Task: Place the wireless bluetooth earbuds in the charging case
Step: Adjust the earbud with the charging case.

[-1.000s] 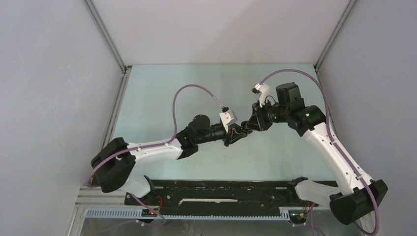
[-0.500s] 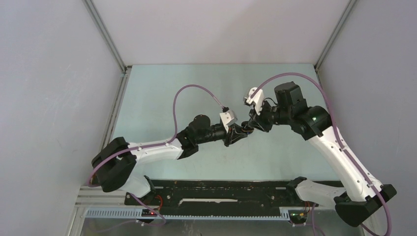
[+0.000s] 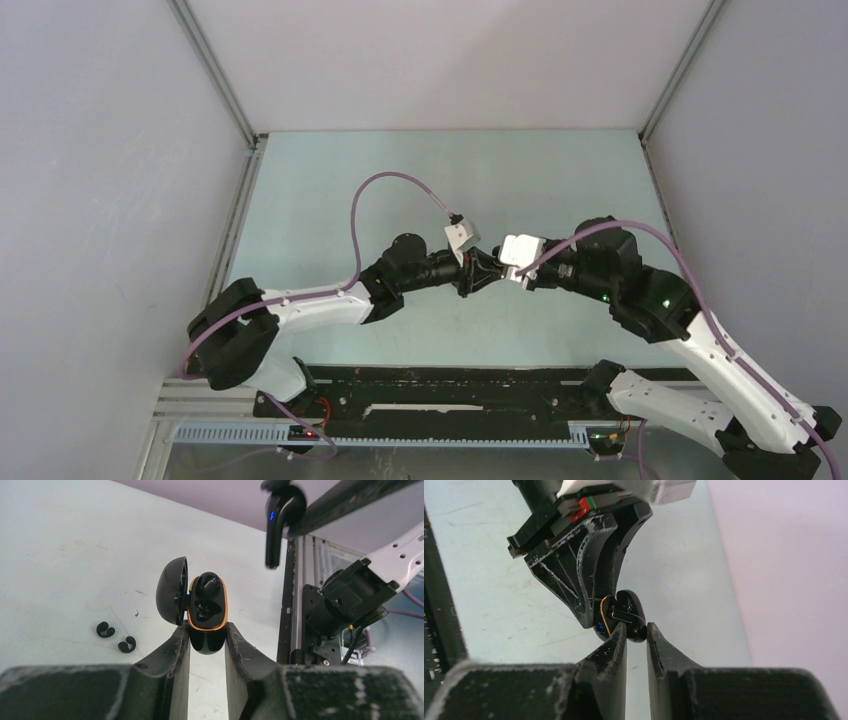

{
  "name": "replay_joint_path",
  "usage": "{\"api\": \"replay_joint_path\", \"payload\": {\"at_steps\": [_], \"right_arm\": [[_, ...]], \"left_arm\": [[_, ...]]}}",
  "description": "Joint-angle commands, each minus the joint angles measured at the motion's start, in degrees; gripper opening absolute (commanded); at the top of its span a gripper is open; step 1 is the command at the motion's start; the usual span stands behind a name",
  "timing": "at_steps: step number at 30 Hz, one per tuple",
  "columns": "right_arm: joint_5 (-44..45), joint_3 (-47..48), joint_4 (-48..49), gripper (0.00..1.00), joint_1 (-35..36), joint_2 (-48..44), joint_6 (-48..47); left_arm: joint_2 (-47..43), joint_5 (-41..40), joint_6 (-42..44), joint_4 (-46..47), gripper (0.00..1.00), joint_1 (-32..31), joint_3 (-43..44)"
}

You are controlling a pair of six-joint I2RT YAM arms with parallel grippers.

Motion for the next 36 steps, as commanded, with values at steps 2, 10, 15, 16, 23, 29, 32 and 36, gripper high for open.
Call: {"api": "replay_joint_path", "payload": {"at_steps": [2, 10, 15, 16, 23, 29, 32, 36], "right_arm": [[8.1, -6.4, 10.8, 0.0, 4.2, -4.6, -4.9], [16.1, -12.8, 18.4, 0.0, 9.4, -7.1, -10.0], [16.9, -13.7, 19.0, 0.0, 9.7, -6.3, -11.3], [17.1, -13.7, 18.9, 0.0, 9.6, -6.0, -11.3], [16.4, -13.7, 17.6, 0.0, 9.7, -5.2, -11.3], [15.8, -13.7, 16.4, 0.0, 10.2, -5.0, -11.1], [15.6, -13.7, 16.0, 0.0, 10.5, -4.9, -11.2], [15.7, -13.7, 15.6, 0.0, 10.8, -4.5, -11.1]], "left_arm": [[0.0, 0.8, -1.8, 6.6, 0.0, 0.2, -0.1], [0.6, 1.9, -2.5, 8.7, 0.0, 0.3, -0.5], [0.5, 2.2, -2.6, 9.0, 0.0, 0.3, -0.6], [0.5, 2.1, -2.6, 9.0, 0.0, 0.3, -0.6], [0.5, 1.9, -2.8, 9.2, 0.0, 0.3, -0.8], [0.4, 1.2, -2.9, 9.3, 0.0, 0.4, -0.8], [0.5, 1.1, -3.0, 9.2, 0.0, 0.3, -0.7], [0.4, 1.0, -3.2, 9.2, 0.0, 0.4, -0.6]]}}
